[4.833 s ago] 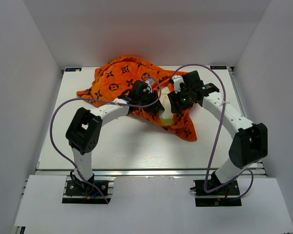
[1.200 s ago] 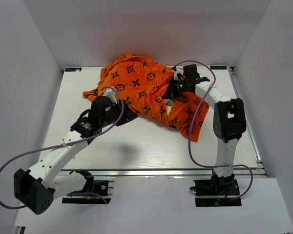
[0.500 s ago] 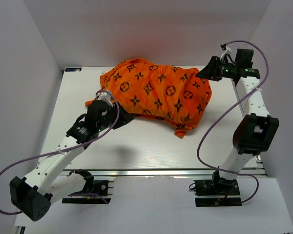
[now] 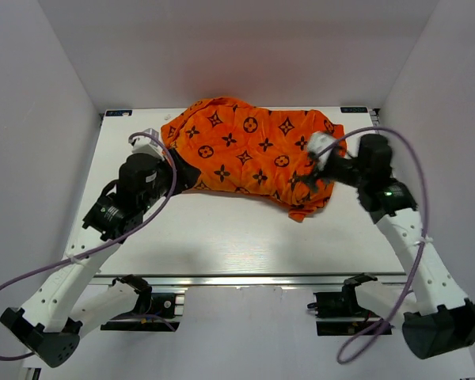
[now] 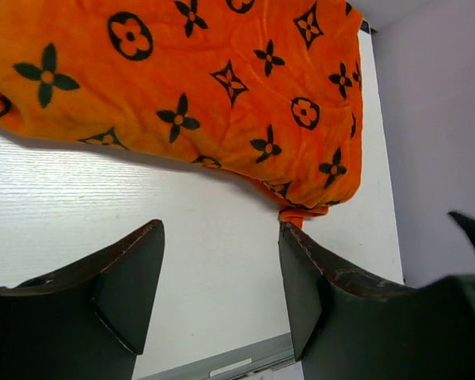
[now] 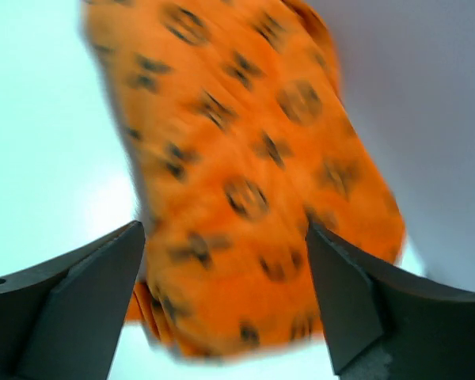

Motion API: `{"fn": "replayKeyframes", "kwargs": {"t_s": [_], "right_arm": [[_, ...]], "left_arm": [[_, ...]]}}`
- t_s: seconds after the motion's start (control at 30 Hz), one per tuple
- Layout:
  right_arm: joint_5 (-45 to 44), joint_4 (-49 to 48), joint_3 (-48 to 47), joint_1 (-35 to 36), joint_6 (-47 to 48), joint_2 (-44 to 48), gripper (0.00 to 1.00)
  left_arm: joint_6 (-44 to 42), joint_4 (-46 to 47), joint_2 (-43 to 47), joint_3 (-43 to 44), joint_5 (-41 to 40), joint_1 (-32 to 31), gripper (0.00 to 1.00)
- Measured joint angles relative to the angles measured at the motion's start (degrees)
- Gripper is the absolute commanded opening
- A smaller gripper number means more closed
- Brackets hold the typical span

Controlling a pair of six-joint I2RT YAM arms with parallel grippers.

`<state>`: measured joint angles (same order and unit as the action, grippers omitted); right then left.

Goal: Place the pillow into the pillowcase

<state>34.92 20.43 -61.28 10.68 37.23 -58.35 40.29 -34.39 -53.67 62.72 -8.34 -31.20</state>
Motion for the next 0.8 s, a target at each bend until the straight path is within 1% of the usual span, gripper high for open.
{"fn": "replayKeyframes", "kwargs": {"t_s": [0.1,0.2,0.23,0.3,0.37,0.43,0.57,0.67,0.77,0.8], "right_arm": [[-4.3,-4.1,2.1,15.5,4.5,-1.5,0.89],[-16.0,-9.6,9.1,28.7,5.3,-6.0,0.89],[-20.5,-11.3,11.1,32.0,5.5,-8.1,0.89],[-26.4,-12.9,12.4,35.7,6.0,-13.1,0.9],[-31.6,-16.2,11.9,37.1,6.6,-19.1,0.89],[-36.0,-18.0,9.2,37.2,7.3,-25.4,0.9],[-43.8,-24.5,0.7,37.1,11.4,-37.2,0.89],[-47.7,-27.6,-6.4,36.9,14.8,-45.2,0.89],[-48.7,-27.1,-11.9,36.3,16.5,-51.7,0.8],[-48.6,-26.2,-13.3,36.2,16.6,-53.4,0.68]], "left_arm": [[0.0,-2.1,1.9,0.0,-1.4,0.0,0.7],[0.5,-3.8,3.9,-0.5,-2.1,0.0,0.7],[0.8,-4.7,4.9,-0.7,-2.4,0.0,0.7],[1.3,-6.0,7.0,-1.1,-3.2,0.0,0.7],[1.7,-7.5,9.1,-1.2,-4.0,0.0,0.7],[2.4,-9.0,11.3,-1.2,-4.8,0.0,0.7],[3.7,-11.7,14.6,-1.2,-6.2,0.0,0.7],[4.8,-13.0,16.3,-1.2,-6.7,0.0,0.69],[5.6,-13.8,17.7,-1.2,-7.1,0.0,0.69],[5.9,-14.0,18.1,-1.2,-7.2,0.0,0.69]]}}
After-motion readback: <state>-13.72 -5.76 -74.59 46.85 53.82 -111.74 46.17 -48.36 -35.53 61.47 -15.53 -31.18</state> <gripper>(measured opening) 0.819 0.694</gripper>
